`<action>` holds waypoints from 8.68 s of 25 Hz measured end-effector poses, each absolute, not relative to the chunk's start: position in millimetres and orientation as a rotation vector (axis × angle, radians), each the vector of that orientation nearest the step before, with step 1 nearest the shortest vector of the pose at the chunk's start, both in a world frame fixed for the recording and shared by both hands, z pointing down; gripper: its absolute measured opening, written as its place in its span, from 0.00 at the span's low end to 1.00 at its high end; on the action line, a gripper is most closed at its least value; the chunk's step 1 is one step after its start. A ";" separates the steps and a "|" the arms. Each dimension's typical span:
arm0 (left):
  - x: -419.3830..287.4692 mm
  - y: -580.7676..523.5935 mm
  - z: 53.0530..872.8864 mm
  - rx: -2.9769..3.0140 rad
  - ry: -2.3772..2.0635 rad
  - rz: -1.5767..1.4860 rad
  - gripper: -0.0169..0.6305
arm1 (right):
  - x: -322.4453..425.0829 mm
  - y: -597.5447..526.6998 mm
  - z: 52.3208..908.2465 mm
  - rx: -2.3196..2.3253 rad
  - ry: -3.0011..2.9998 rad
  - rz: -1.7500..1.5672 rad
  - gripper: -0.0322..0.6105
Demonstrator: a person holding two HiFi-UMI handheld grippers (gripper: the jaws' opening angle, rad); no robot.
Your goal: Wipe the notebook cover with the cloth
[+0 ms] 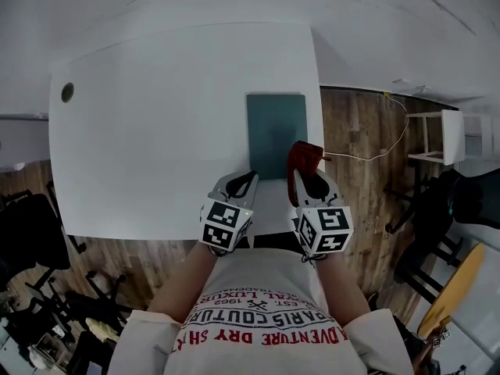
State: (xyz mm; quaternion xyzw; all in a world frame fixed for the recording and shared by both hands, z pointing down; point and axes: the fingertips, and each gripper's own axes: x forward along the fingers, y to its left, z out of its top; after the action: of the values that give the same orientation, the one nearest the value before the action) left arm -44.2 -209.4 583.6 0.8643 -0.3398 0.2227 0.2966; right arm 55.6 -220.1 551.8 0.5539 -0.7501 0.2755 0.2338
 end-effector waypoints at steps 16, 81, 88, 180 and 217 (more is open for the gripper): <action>-26.6 -214.4 605.0 2.255 -0.858 0.777 0.04 | 1.0 -316.7 526.5 1.310 -2.266 0.562 0.17; -28.7 -213.3 607.8 2.176 -0.892 0.805 0.04 | 111.0 -358.9 563.2 1.300 -2.071 0.775 0.17; -28.8 -214.1 605.7 2.180 -0.891 0.734 0.04 | 21.6 -330.2 548.2 1.122 -2.197 0.854 0.17; -43.0 -191.8 604.5 2.182 -0.786 0.704 0.04 | -0.7 -226.5 599.5 1.089 -2.107 1.036 0.17; -40.1 -201.5 571.8 2.317 -0.884 0.753 0.04 | 122.5 -211.4 563.7 1.524 -1.971 0.870 0.17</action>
State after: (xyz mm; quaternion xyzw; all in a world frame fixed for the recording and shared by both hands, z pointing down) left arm -40.1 -201.5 571.8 0.8605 -0.3282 0.2795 0.2714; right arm 122.5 -211.4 563.7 0.5593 -0.7235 0.3194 0.2485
